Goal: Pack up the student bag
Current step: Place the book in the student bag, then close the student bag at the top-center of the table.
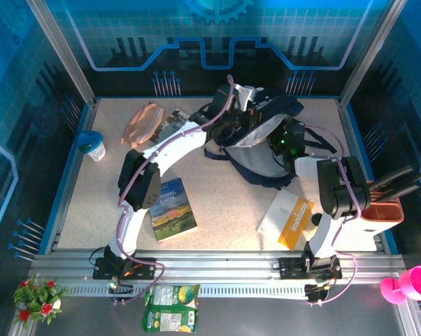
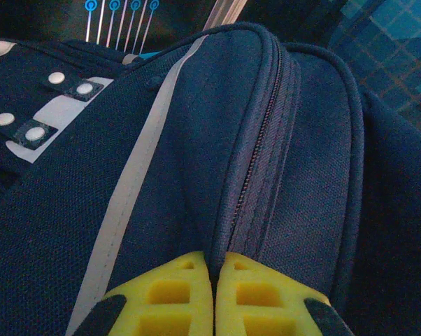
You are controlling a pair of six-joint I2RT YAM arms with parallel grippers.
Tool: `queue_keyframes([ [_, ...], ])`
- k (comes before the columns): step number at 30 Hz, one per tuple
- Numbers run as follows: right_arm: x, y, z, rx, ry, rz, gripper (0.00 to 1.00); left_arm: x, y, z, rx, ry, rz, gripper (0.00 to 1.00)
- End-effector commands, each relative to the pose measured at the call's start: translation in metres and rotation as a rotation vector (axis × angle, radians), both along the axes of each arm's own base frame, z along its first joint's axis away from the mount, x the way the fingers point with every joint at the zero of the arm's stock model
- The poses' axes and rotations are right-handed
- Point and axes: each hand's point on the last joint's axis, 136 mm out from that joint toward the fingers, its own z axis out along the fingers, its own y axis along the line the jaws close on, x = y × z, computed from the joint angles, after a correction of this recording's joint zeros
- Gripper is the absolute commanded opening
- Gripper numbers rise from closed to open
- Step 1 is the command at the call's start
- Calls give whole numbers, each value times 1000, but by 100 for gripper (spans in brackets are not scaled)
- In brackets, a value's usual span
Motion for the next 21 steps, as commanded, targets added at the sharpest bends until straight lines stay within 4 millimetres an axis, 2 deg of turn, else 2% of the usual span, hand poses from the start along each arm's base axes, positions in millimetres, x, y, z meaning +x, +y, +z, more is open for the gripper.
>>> queue_keyframes([
  [1,12,10,26,2,-94,16,37,0,10,81,-145,-146,6,0],
  [2,7,8,21,-17,-62,12,44,2,11,80,-145,-144,10,0],
  [5,-14,-7,15,-90,29,-14,57,6,15,74,-139,-125,30,0],
  [9,-60,-31,7,-167,129,-56,64,12,20,57,-114,-88,58,0],
  [12,-97,-45,12,-230,157,-54,67,14,20,39,-86,-56,62,0],
  [14,-118,-54,18,-280,171,-55,69,14,19,28,-76,-34,58,0],
  [18,-150,-72,48,-407,171,-71,75,7,13,6,-61,20,30,2],
  [21,-164,-78,74,-492,155,-51,81,-2,13,-11,-33,85,31,22],
])
